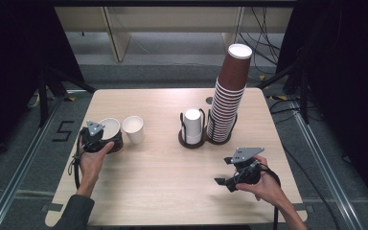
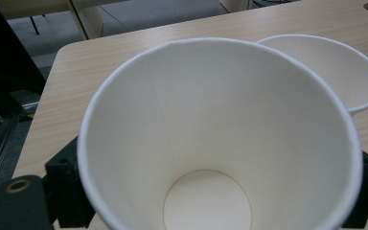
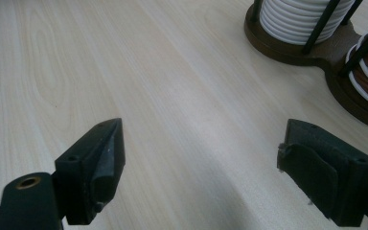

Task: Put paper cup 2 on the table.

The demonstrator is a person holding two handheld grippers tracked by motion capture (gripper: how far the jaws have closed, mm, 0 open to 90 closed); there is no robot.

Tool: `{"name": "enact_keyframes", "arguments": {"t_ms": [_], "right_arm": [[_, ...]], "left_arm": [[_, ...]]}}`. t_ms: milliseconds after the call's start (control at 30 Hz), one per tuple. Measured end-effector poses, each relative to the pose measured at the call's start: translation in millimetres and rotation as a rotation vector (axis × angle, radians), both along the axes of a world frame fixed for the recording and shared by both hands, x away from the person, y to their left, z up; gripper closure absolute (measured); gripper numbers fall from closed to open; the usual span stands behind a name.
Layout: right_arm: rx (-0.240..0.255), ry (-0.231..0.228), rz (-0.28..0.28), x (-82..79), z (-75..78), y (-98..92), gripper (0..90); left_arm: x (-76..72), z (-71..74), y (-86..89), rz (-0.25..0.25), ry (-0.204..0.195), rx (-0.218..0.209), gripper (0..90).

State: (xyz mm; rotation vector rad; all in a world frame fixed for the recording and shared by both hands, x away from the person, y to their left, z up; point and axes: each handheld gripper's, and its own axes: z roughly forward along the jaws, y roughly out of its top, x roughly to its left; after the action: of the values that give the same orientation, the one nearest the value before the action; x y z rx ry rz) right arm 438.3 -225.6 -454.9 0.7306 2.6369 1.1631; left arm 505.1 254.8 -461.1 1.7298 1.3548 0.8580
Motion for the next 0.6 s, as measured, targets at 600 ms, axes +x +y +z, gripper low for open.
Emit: {"name": "enact_keyframes", "arguments": {"t_ms": [600], "right_arm": [[-0.001, 0.004, 0.012, -0.2, -2.3, 1.6, 16.3]], "left_arm": [[1.1, -19.2, 3.5, -0.030, 0.009, -0.021, 11.2]]}}
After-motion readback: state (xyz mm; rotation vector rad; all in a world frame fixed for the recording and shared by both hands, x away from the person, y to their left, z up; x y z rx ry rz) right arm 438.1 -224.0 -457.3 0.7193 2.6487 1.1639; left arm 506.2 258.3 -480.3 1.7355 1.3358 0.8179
